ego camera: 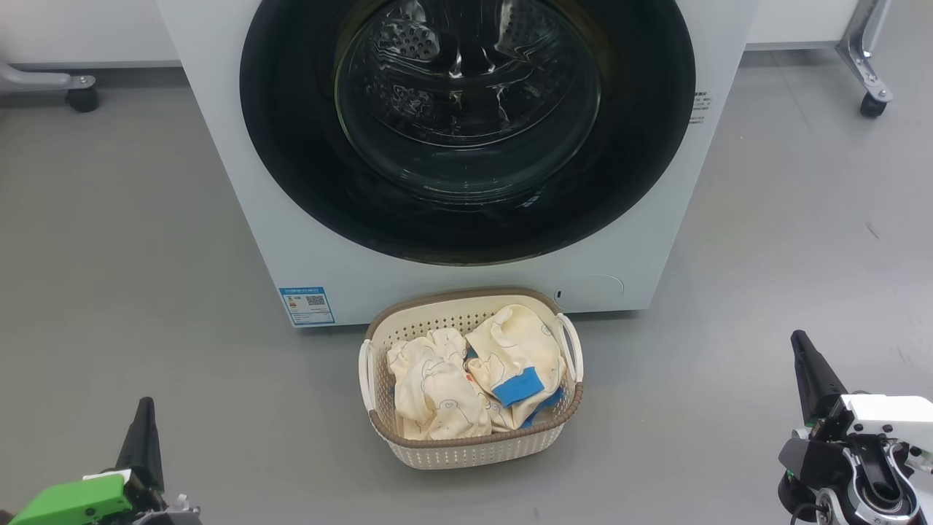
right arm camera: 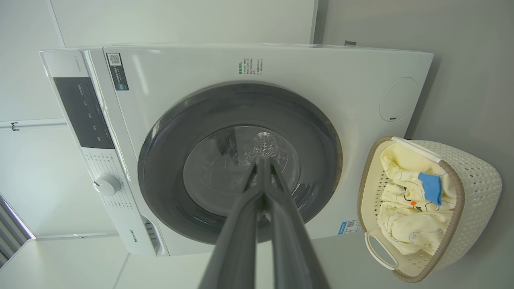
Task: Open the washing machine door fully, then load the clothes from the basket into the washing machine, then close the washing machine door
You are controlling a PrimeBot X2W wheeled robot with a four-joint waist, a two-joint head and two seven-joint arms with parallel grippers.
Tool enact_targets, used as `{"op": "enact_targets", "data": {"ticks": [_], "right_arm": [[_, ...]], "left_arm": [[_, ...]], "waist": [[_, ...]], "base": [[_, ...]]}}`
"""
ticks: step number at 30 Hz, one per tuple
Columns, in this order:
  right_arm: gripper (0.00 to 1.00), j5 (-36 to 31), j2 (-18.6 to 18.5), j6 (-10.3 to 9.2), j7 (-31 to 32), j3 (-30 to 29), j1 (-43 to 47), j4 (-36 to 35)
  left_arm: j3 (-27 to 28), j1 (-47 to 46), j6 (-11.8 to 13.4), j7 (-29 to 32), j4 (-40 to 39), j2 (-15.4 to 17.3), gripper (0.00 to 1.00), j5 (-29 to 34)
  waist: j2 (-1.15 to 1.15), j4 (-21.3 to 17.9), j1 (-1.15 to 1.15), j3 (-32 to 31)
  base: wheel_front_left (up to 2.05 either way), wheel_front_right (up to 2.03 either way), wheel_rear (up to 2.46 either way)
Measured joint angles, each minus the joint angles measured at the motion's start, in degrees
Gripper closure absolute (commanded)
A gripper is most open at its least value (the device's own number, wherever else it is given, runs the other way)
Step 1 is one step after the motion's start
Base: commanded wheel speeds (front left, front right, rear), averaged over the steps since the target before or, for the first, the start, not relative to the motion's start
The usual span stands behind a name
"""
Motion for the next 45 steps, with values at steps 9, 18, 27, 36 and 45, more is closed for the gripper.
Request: {"op": "enact_targets", "data": {"ticks": [9, 18, 27, 36, 45], "right_arm": [[1.00, 0.00, 0.01, 0.00, 0.00, 0.00, 0.00, 0.00], [0.00, -0.01, 1.41, -0.14, 0.00, 0.14, 2.41, 2.55], [0.00, -0.01, 1.49, -0.11, -0.24, 0.49, 2.79, 2.50], [0.00, -0.01, 1.45, -0.04, -0.87, 1.26, 1.82, 1.47], [0.00, -1.23, 1.31, 0.38, -1.54, 2.77, 1.40, 0.03]], "left_arm": [[0.00, 0.00, 0.00, 0.00, 0.00, 0.00, 1.00, 0.00], [-0.19, 1.64, 0.01, 0.01, 2.67, -0.99, 0.00, -0.03], [-0.07, 2.03, 0.00, -0.67, 2.43, -1.25, 0.00, -0.03], [-0.05, 1.93, -0.03, -2.08, 0.88, -1.24, 0.00, 0.35], [-0.75, 1.83, -0.20, -3.88, -0.87, -0.77, 0.00, 3.72]], "waist": [[0.00, 0.00, 0.00, 0.00], [0.00, 0.00, 0.00, 0.00], [0.00, 0.01, 0.00, 0.06], [0.00, 0.02, 0.00, 0.12], [0.00, -0.03, 0.00, 0.20]], "base": [[0.00, 0.00, 0.00], [0.00, 0.00, 0.00], [0.00, 0.00, 0.00], [0.00, 0.00, 0.00], [0.00, 0.00, 0.00]]}}
